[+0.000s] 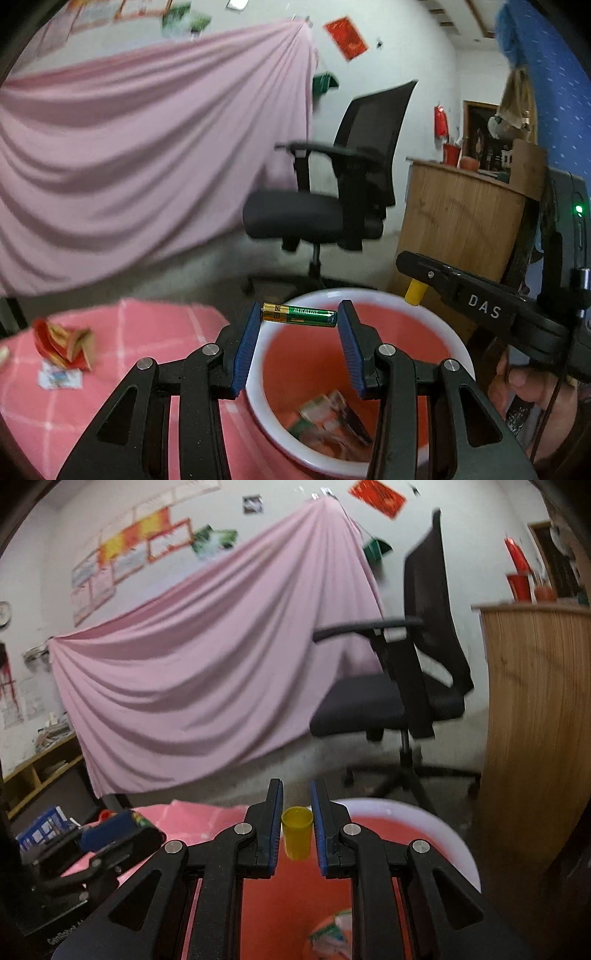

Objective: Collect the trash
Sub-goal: 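Carry battery and yellow cap over the bucket and open both tools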

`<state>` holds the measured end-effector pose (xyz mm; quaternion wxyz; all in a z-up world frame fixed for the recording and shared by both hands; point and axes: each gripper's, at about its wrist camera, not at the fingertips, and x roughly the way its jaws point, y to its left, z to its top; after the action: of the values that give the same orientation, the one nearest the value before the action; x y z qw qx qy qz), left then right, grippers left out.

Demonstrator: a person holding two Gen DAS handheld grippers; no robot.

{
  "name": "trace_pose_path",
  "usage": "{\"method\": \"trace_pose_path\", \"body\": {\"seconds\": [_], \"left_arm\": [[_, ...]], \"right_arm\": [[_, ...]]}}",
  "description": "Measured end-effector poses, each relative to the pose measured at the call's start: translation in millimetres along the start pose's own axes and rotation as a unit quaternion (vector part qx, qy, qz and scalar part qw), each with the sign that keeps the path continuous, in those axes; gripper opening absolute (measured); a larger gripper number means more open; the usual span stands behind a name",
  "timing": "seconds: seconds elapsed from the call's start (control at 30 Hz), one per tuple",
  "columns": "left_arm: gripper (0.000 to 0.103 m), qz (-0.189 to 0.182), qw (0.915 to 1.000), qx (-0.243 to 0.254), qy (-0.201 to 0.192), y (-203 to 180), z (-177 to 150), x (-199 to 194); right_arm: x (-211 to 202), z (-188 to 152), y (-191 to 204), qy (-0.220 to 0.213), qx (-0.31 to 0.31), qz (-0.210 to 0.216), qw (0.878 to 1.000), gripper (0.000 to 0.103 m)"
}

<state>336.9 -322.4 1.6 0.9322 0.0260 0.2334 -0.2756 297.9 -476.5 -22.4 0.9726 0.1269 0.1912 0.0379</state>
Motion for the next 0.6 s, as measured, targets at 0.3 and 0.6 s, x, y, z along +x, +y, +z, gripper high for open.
{"method": "trace_pose_path", "body": {"seconds": [0.3, 0.6], "left_arm": [[0.038, -0.030, 0.9942, -0.078, 0.068, 24.4, 4.8, 17.1], [0.038, -0.034, 0.9934, -0.074, 0.080, 25.6, -0.5, 14.8]], "right_arm": [[6.3, -4.0, 2.6, 0.029, 0.000, -0.009, 1.000, 0.014], [12.0, -3.5, 0.6, 0.041, 0.004, -0.018, 0.999, 0.015]]}}
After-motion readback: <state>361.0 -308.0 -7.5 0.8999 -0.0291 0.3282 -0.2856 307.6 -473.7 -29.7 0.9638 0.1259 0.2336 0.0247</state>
